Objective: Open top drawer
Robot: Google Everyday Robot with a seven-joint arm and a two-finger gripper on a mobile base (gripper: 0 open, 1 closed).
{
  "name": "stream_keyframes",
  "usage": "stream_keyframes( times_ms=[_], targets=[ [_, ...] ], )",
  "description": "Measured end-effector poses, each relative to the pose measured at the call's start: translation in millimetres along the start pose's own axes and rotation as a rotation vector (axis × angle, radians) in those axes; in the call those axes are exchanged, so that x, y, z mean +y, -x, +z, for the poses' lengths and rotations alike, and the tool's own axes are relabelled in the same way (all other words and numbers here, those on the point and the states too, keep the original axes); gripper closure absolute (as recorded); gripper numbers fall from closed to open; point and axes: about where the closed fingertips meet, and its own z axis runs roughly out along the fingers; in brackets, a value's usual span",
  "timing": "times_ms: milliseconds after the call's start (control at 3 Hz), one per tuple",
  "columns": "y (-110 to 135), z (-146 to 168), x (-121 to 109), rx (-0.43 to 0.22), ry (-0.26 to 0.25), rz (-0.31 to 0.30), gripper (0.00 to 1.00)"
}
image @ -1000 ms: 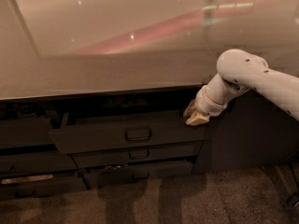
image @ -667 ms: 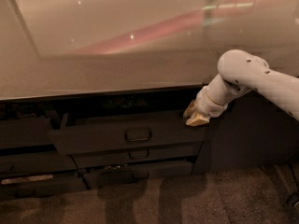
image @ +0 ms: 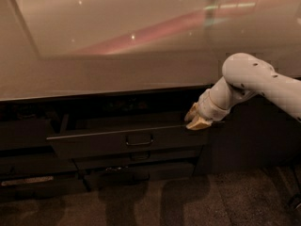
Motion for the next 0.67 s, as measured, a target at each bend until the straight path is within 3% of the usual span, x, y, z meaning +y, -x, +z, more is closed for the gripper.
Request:
stream_keyframes(
  times_ms=[667],
  targets=[
    [8.3,-8.1,7.7,-0.022,-0.018,-0.018,1.0]
  ],
)
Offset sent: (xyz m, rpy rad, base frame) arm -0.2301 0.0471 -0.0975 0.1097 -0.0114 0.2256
